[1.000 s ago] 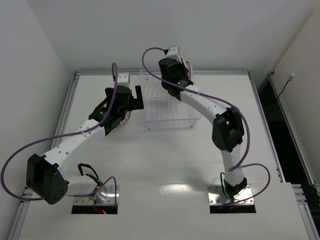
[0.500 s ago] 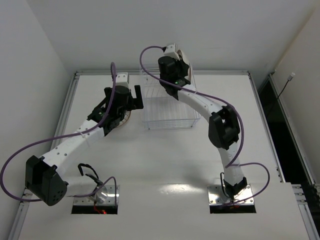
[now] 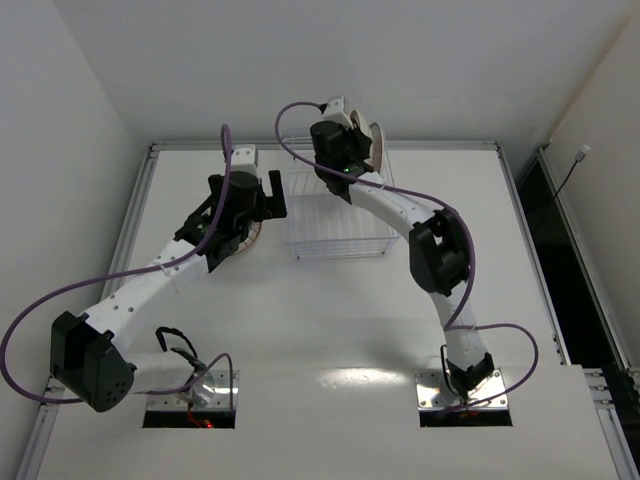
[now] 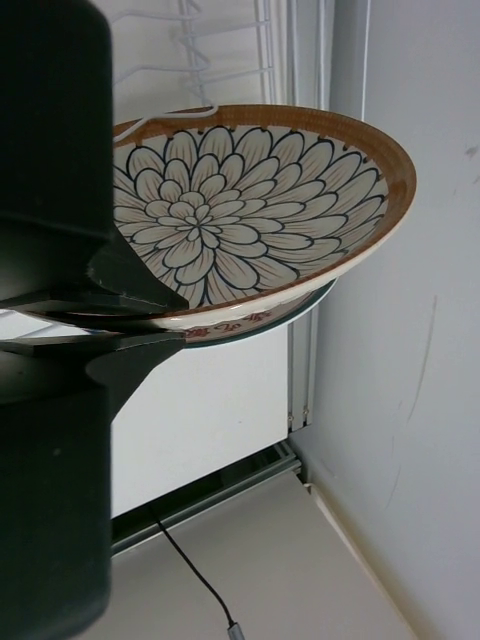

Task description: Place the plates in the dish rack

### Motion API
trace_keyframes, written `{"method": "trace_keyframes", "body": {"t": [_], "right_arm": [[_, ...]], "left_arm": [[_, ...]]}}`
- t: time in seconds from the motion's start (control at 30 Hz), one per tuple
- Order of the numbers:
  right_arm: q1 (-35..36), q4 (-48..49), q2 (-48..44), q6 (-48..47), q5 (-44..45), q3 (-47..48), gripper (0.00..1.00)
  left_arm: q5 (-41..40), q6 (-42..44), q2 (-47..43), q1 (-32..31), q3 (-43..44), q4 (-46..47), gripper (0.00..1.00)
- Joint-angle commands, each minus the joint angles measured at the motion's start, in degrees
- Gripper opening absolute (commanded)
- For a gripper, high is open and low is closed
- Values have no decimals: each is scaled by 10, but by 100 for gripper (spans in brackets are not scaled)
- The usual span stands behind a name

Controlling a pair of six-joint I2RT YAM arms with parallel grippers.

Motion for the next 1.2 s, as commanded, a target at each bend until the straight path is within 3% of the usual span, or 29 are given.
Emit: {"method": "trace_keyframes", "body": {"t": [0.0, 0.5, 0.67, 0.87, 1.0, 1.17], "right_arm": [[10, 17, -14, 29, 14, 10, 0], [60, -21, 20, 78, 17, -9, 5], [71, -53, 31, 107, 7, 10, 11], [76, -81, 42, 144, -10, 15, 25], [76, -92, 42, 172, -27, 8, 27], [71, -98, 24, 186, -38, -3, 39]], "left_arm": [[2, -10, -22, -3, 23, 8, 100], [-4, -10, -22, -3, 23, 8, 100], [2, -10, -22, -3, 23, 8, 100], [2, -10, -27, -3, 23, 8, 100], [2, -10, -27, -3, 23, 8, 100], [2, -10, -27, -3, 23, 8, 100]]}}
